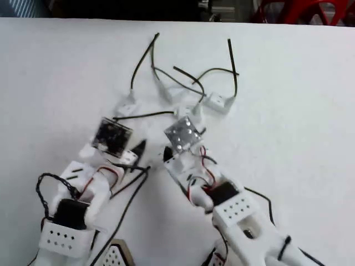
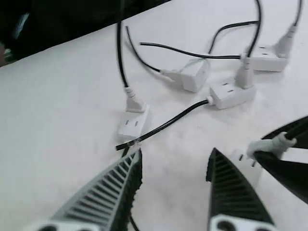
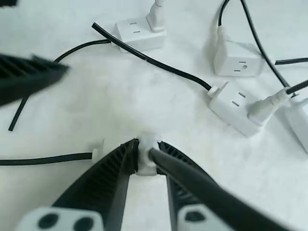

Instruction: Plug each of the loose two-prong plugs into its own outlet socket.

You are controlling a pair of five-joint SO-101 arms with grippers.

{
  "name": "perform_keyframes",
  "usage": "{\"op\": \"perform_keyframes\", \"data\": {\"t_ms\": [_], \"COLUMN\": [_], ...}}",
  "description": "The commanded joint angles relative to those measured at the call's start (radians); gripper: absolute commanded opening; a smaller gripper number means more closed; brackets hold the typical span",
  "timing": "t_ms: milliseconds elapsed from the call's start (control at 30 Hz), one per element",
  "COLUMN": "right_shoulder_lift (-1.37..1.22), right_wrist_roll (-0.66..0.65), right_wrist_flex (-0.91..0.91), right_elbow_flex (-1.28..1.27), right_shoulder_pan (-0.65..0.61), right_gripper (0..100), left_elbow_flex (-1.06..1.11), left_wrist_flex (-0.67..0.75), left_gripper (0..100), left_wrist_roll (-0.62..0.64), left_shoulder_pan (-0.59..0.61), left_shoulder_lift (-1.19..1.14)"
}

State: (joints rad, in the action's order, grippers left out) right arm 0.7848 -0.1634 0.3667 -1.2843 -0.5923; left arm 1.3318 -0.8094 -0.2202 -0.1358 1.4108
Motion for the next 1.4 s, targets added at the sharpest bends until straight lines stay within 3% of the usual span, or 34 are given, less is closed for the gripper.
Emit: {"op": "perform_keyframes", "data": {"t_ms": [0, 133, 767, 1367], "right_shoulder_lift": [-0.145, -0.239, -0.262, -0.406], "right_wrist_roll": [-0.008, -0.008, -0.049, -0.054], "right_wrist_flex": [-0.021, -0.015, 0.094, 0.012], "right_elbow_flex": [0.127, 0.206, 0.242, 0.239], "right_shoulder_pan": [0.022, 0.050, 0.042, 0.025], "right_gripper": [1.7, 1.7, 1.7, 1.7], "left_elbow_flex": [-0.057, -0.057, -0.057, -0.055], "left_wrist_flex": [0.000, 0.003, 0.003, 0.003], "left_gripper": [18, 18, 18, 18], "left_wrist_roll": [0.066, 0.094, 0.091, 0.091], "left_shoulder_pan": [0.202, 0.277, 0.275, 0.274], "left_shoulder_lift": [0.019, 0.019, 0.019, 0.019]}}
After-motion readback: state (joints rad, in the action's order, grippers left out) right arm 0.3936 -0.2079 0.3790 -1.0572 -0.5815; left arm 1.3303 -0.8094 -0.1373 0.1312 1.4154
